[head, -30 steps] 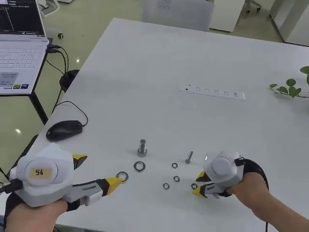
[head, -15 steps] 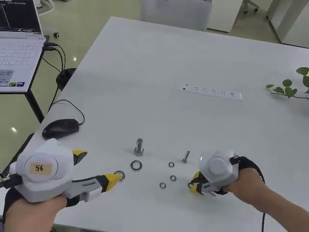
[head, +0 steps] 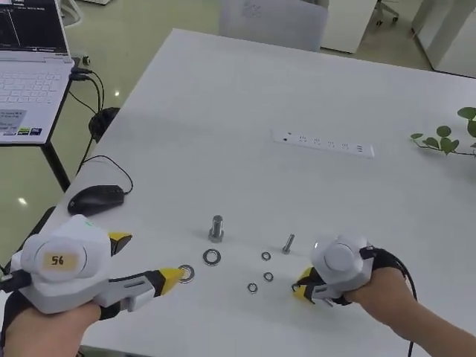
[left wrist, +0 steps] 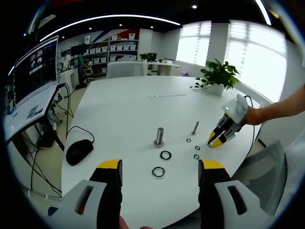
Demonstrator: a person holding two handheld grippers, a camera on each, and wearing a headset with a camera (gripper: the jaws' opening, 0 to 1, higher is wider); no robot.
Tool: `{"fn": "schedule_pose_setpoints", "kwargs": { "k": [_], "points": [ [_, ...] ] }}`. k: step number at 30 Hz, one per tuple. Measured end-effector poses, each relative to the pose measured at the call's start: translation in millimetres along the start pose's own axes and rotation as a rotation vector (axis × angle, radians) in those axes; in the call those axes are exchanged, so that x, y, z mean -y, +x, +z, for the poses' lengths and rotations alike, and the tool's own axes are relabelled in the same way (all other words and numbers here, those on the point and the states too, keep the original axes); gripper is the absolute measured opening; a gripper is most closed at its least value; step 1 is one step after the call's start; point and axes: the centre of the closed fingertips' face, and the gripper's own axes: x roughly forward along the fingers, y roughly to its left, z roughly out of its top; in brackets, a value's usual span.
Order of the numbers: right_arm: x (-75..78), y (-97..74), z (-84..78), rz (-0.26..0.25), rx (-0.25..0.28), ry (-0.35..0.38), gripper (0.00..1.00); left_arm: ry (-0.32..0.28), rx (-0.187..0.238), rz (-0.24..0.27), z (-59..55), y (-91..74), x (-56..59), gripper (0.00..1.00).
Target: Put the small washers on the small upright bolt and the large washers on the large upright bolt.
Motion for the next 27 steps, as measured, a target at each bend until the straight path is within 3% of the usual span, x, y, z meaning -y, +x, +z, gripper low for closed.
{"fn": "schedule_pose_setpoints", "kwargs": {
  "k": [4, 9, 13, 19, 27],
  "points": [
    [-0.5, -0.1, 0.1, -0.007, 0.005, 0.008, 0.15, 0.006, -0.002, -0.002, -0.1, 0.2, 0.8, 0.64],
    [-1.9, 0.8, -0.1, 0.001, -0.02, -0.089, 0.15, 0.012, -0.004, -0.005, 0.8, 0.3, 2.2, 0.64],
    [-4.2, 0.9, -0.5, 0.032, -0.043, -0.153, 0.16, 0.013, -0.002, -0.009, 2.4, 0.0, 3.4, 0.64],
    [-6.1, 0.3, -2.9, 0.119, -0.082, -0.286, 0.18, 0.018, -0.002, -0.013, 3.3, -0.6, 3.5, 0.64],
    [-7.7, 0.9, -1.1, 0.144, -0.092, -0.375, 0.18, 0.016, 0.001, -0.008, 2.8, -1.2, 2.6, 0.64]
  ]
}}
